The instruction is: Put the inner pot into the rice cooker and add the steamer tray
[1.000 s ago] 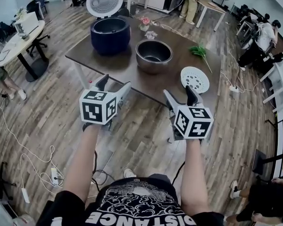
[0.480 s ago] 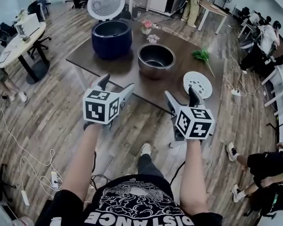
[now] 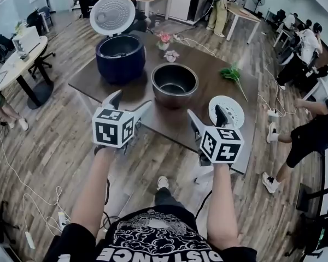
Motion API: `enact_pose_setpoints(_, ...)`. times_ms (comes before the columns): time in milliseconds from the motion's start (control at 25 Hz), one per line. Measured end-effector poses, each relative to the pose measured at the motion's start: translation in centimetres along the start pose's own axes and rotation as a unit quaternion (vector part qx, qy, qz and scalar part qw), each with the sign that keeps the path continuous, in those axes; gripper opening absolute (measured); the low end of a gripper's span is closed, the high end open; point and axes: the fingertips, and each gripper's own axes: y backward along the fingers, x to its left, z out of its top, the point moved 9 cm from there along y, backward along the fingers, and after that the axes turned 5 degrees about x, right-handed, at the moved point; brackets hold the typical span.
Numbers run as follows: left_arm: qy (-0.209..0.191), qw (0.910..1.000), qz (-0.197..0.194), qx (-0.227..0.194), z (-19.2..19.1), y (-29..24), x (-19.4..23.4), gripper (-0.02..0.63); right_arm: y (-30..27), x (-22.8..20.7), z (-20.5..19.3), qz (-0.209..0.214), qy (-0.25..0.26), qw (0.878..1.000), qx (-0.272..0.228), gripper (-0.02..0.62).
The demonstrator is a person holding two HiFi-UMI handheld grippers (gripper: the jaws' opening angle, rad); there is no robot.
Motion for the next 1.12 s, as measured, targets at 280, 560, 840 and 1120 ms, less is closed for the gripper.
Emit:
enact_pose_setpoints(280,0.005,1.0,-0.003,0.0,2.9,-6.5,1.1,0.433,-5.0,-4.3,2.1,-0.005,-0.004,1.0,0.003,0.419)
enact_pose_setpoints(560,0.006,0.9999,-0.005,0.009,4.9,-12.1,1.7,0.433,-9.3,-8.2,3.8,-0.007,-0.009,1.0,0.007,0.419)
enact_pose_setpoints(840,0.011,0.9998,-0.004,0.016,6.5,-16.7,2.1,0.433,-12.9,-11.5,5.0,-0.004,-0.01,1.0,0.012,0.419)
enact_pose_setpoints(1120,0.012,0.9997,0.004,0.023,7.6,-20.4,2.8,0.433,-16.4,-14.1,6.1,0.004,-0.013,1.0,0.013,0.419)
